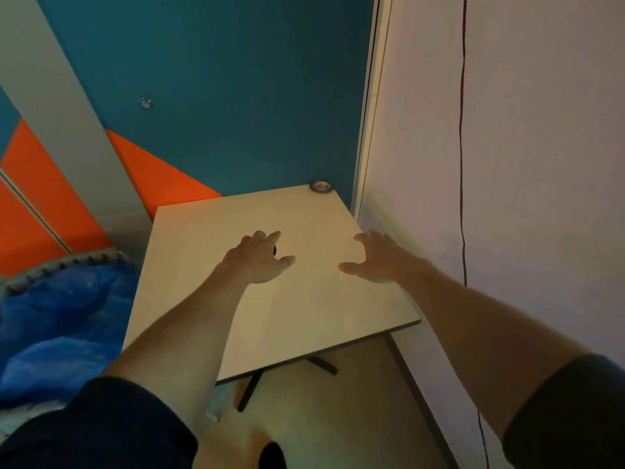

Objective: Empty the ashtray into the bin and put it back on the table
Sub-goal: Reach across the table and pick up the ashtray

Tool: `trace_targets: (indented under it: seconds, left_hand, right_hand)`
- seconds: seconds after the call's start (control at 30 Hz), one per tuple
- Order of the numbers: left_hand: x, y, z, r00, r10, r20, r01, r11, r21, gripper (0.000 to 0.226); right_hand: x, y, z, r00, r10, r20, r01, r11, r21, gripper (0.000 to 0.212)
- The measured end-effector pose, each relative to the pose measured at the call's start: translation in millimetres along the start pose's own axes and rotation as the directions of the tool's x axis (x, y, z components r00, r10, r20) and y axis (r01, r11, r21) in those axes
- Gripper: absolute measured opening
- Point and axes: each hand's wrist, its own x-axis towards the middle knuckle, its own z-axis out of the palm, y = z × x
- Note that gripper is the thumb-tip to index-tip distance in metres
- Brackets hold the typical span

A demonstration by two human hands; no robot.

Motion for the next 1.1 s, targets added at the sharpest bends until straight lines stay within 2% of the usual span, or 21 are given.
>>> trace_targets:
  seconds: [0.27, 0.6, 0.8, 1.1]
  left_hand:
    - [130.3, -33.5, -20.6, 0.998, 0.055, 0.005, -0.055, 0.998, 0.026, 0.081]
    - [243.4, -63.9, -31.4, 0.994, 0.086, 0.065, -0.089, 0.995, 0.049, 0.082]
    - [308.2, -66.3, -14.8, 0.990, 0.083, 0.115, -0.089, 0.995, 0.052, 0.085]
    - [422.8, -57.5, 33.0, 0.973, 0.024, 0.229, -0.032, 0.999, 0.032, 0.094]
  right_hand:
    - [119.3, -17.0, -11.2, 0.998, 0.062, 0.017, -0.062, 0.998, -0.001, 0.091]
    - [230.1, -25.8, -5.6, 0.992, 0.110, 0.055, -0.111, 0.994, 0.013, 0.094]
    - [299.2, -6.7, 7.8, 0.989, 0.102, 0.104, -0.100, 0.995, -0.024, 0.093]
    - [434.4, 46.7, 25.5, 0.987, 0.069, 0.145, -0.076, 0.996, 0.043, 0.091]
